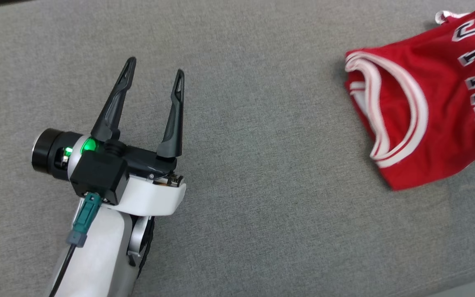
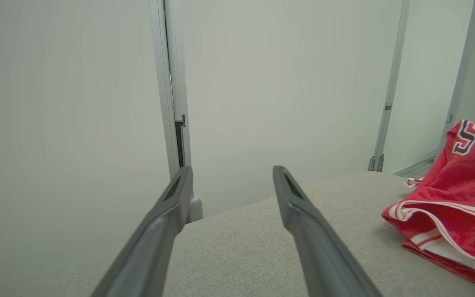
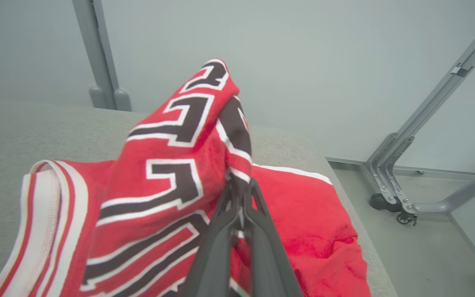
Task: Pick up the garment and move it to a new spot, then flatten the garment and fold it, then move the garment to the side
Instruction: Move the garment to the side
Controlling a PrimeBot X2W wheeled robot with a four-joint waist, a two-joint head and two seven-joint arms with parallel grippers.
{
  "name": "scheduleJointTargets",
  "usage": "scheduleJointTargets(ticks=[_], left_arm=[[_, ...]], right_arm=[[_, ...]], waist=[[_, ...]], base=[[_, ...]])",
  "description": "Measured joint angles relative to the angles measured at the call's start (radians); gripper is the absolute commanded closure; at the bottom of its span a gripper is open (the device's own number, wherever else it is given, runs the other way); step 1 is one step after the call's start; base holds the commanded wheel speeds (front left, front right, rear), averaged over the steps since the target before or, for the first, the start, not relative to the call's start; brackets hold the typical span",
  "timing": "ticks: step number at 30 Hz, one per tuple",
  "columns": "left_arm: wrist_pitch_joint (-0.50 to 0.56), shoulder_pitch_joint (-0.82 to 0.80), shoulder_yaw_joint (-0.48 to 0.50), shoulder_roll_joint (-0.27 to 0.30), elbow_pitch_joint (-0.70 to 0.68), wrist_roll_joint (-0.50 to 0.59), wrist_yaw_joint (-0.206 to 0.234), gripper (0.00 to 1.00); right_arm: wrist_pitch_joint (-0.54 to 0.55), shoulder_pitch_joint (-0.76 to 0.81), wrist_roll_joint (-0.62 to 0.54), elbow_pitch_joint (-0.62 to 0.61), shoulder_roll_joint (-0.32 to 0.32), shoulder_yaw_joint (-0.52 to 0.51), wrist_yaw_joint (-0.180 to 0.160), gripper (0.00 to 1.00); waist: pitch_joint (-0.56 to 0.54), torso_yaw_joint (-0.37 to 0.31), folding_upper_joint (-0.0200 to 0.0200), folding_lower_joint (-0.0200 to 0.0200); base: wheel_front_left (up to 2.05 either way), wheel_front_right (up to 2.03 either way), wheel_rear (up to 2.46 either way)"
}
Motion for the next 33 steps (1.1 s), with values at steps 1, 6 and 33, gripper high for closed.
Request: scheduleJointTargets(ticks=[1,6,33], left_arm=[[0.004,-0.018,-0.006,0.0,-0.002,0.006,-0.002,0.0],[0.011,-0.097,-0.042,-0.004,-0.004,0.027,-0.02,0.0],[0.007,-0.112,-0.053,0.024,0.083,0.012,-0.013,0.0]], right_arm=[[-0.014,-0.027,0.005,0.016,-0.027,-0.004,0.0,1.0],[-0.045,-0.129,0.049,0.15,-0.152,-0.075,0.0,1.0],[-0.25,-0.119,0.267,0.521,-0.006,-0.162,0.0,0.0]], waist=[[0.02,-0.004,0.0,0.0],[0.117,-0.006,0.0,0.0001],[0.163,0.012,0.0001,0.0]], base=[[0.0,0.0,0.0],[0.0,0.0,0.0],[0.0,0.0,0.0]])
